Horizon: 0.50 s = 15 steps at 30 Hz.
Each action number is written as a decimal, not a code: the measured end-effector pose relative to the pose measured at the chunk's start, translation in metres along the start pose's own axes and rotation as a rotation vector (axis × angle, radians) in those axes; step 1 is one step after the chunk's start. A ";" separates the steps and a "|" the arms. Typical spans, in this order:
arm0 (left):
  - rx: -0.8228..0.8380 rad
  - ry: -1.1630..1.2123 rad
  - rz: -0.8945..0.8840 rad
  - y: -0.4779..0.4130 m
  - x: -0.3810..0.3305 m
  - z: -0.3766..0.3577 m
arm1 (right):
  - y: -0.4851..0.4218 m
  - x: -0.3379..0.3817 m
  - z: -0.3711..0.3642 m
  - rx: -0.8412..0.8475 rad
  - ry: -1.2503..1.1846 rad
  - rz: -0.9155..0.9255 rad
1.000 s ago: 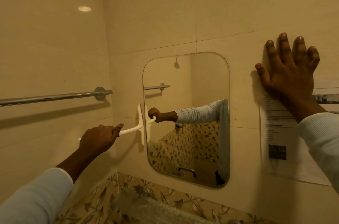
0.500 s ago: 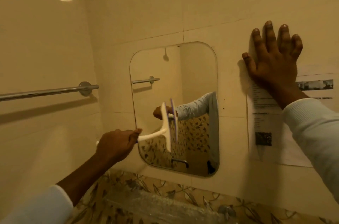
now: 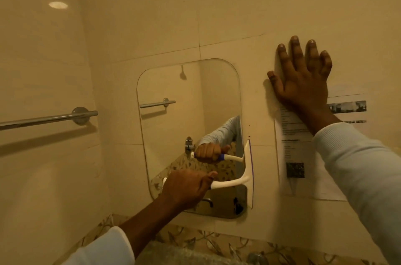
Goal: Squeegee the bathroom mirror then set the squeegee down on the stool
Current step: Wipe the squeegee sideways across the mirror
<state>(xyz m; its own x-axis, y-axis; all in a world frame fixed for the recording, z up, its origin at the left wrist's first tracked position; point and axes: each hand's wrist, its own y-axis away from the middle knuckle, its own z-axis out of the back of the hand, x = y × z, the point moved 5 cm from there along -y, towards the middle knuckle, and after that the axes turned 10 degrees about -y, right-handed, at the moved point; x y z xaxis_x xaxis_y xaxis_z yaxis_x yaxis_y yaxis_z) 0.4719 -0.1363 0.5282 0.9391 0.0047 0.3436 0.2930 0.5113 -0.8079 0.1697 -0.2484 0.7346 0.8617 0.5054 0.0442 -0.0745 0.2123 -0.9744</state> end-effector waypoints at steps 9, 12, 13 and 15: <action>-0.056 0.048 -0.070 0.003 0.025 -0.014 | 0.000 -0.001 -0.001 -0.012 0.002 0.009; -0.055 0.051 -0.065 0.007 0.037 -0.020 | 0.000 -0.002 -0.001 -0.015 0.002 0.008; -0.047 0.047 -0.066 0.008 0.040 -0.021 | 0.001 -0.002 -0.001 -0.017 0.003 0.010; -0.018 0.028 -0.071 0.011 0.048 -0.022 | 0.001 -0.002 -0.002 -0.022 0.003 0.012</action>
<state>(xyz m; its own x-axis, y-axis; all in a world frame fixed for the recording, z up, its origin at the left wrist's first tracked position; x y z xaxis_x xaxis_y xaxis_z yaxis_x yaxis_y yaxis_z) 0.5238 -0.1497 0.5250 0.9206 -0.0551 0.3866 0.3615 0.4943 -0.7905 0.1692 -0.2508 0.7333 0.8626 0.5049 0.0319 -0.0739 0.1881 -0.9794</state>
